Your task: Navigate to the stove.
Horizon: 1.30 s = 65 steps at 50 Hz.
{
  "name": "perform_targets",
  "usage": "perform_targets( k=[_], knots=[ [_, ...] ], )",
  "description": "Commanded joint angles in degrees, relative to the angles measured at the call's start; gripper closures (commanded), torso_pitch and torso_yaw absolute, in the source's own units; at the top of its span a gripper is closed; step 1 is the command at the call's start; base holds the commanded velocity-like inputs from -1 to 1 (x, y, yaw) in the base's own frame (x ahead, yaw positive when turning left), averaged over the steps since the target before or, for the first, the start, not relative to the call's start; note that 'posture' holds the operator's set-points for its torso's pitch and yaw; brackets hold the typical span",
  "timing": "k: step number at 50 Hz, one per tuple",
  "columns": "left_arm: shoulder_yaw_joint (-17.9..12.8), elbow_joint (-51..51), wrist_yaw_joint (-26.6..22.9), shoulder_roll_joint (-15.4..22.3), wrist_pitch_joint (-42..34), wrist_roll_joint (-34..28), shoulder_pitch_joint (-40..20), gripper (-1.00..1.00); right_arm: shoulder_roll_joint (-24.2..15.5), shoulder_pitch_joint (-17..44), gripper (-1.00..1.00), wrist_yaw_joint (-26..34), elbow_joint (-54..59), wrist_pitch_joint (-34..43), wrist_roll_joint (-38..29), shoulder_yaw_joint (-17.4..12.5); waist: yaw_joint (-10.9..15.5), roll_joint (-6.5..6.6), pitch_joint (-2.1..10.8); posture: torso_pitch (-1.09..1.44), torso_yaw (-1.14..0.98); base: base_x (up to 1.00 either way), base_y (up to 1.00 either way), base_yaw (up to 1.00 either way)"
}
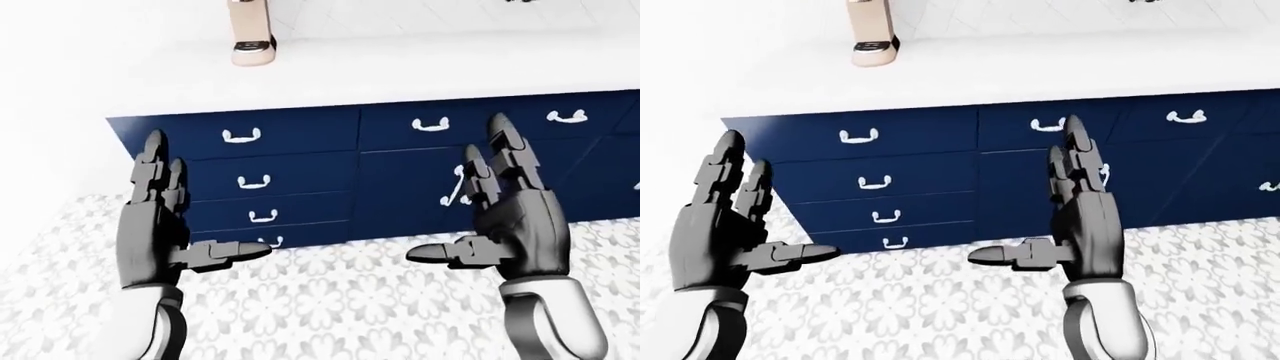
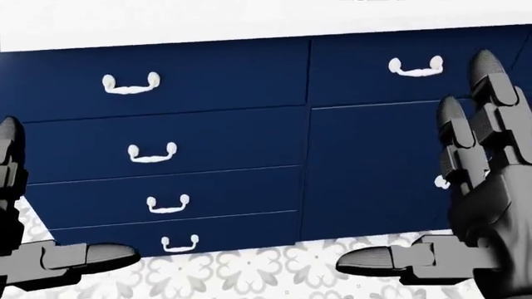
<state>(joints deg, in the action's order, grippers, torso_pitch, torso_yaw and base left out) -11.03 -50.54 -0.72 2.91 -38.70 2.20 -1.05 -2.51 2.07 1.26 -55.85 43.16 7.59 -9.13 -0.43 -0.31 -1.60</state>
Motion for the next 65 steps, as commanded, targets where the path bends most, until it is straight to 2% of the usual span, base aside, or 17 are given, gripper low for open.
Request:
perform_targets(
  k=[1,8,10,17,21,31,35,36,37,41,46,48,49,51,58,61,65],
  knots=[
    [0.4,-1.5,-0.2,0.2,2.2,-0.1,-0.8,-1.00,-0.1,0.4,-1.00,-0.1,-0.6,-2.7,-0.1,0.4,0.0,-0.06,0.27,0.00,0.00,0.00,0.00,-0.21],
    [0.5,-1.1,-0.4,0.1,2.7,-0.2,-0.6,-1.00,-0.4,0.1,-1.00,0.2,-0.1,-2.8,-0.8,0.6,-0.2,3.32,0.83,0.00,0.00,0.00,0.00,-0.15],
    [0.3,-1.4,-0.5,0.2,2.2,-0.1,-0.7,-1.00,-0.2,0.2,-1.00,0.2,-0.5,-2.2,-0.6,0.5,0.1,1.69,0.58,0.00,0.00,0.00,0.00,0.00],
    [-0.2,-1.6,-0.3,0.0,2.0,0.4,-0.7,-1.00,0.0,-0.2,-1.00,0.3,-0.1,-2.8,-0.7,0.7,0.2,1.08,0.88,0.00,0.00,0.00,0.00,-0.19],
    [0.0,-1.4,-0.4,0.1,2.4,0.3,-0.5,-1.00,0.0,-0.5,-1.00,0.3,0.1,-3.1,-0.8,0.9,0.4,-2.64,0.99,0.00,0.00,0.00,0.00,-0.58],
    [0.1,-1.6,-0.4,0.3,1.6,0.3,-1.0,-1.00,-0.2,0.3,-1.00,-0.1,0.9,-2.3,-0.5,0.6,0.0,1.78,-0.77,0.00,0.00,0.00,0.00,-0.58],
    [0.2,-1.4,-0.5,0.2,2.0,0.2,-0.7,-1.00,-0.1,0.0,-1.00,0.0,1.0,-2.7,-0.5,0.6,0.8,7.67,0.85,0.00,0.00,0.00,0.00,-0.57],
    [0.3,-1.3,-0.6,0.2,2.3,0.2,-0.6,-1.00,0.0,-0.1,-1.00,0.0,1.1,-2.8,-0.4,0.6,1.2,4.20,-0.64,0.00,0.00,0.00,0.00,-0.56],
    [0.3,-1.3,-0.6,0.2,2.4,0.1,-0.5,-1.00,0.0,-0.2,-1.00,0.0,1.0,-2.8,-0.4,0.6,0.6,5.40,-0.59,0.00,0.00,0.00,0.00,-0.57],
    [0.4,-0.4,-0.9,0.0,3.2,0.1,-0.2,-1.00,0.0,-0.3,-1.00,-0.3,1.7,-2.8,-0.9,0.5,0.5,3.72,0.54,0.00,0.00,0.00,0.00,-0.56],
    [0.2,-0.6,-0.8,0.0,2.9,0.3,-0.4,-1.00,0.1,-0.3,-1.00,-0.6,1.9,-2.6,-0.7,0.2,0.9,-0.45,0.46,0.00,0.00,0.00,0.00,-0.56],
    [0.4,-0.5,-0.7,0.0,3.0,0.1,-0.3,-1.00,0.1,-0.4,-1.00,-0.5,2.4,-3.2,-0.8,0.2,0.5,-4.19,1.58,0.00,0.00,0.00,0.00,-0.55],
    [0.3,-0.5,-0.8,0.0,3.0,0.3,-0.3,-1.00,0.1,-0.3,-1.00,-0.5,2.4,-3.2,-0.7,0.1,-0.2,-2.09,0.74,0.00,0.00,0.00,0.00,-0.55],
    [0.4,-1.1,-0.7,0.0,2.5,0.2,-0.2,-1.00,0.1,-0.3,-1.00,-0.5,2.2,-3.0,-0.5,0.0,-0.5,-2.21,0.90,0.00,0.00,0.00,0.00,-0.56],
    [0.5,-0.2,-0.8,-0.1,3.4,0.0,-0.1,-1.00,0.0,-0.3,-1.00,-0.7,2.1,-3.3,-0.3,0.0,0.1,2.12,-0.82,0.00,0.00,0.00,0.00,-0.49],
    [0.6,-0.7,-0.7,-0.1,2.9,0.1,-0.2,-1.00,-0.1,0.0,-1.00,-0.8,1.8,-2.7,-0.2,-0.1,0.2,6.43,0.47,0.00,0.00,0.00,0.00,-0.38],
    [0.7,-0.4,-0.9,0.0,3.1,0.0,-0.2,-1.00,-0.1,0.2,-1.00,-0.9,2.0,-2.7,-0.2,-0.2,0.5,4.45,-0.15,0.00,0.00,0.00,0.00,-0.38]
  ],
)
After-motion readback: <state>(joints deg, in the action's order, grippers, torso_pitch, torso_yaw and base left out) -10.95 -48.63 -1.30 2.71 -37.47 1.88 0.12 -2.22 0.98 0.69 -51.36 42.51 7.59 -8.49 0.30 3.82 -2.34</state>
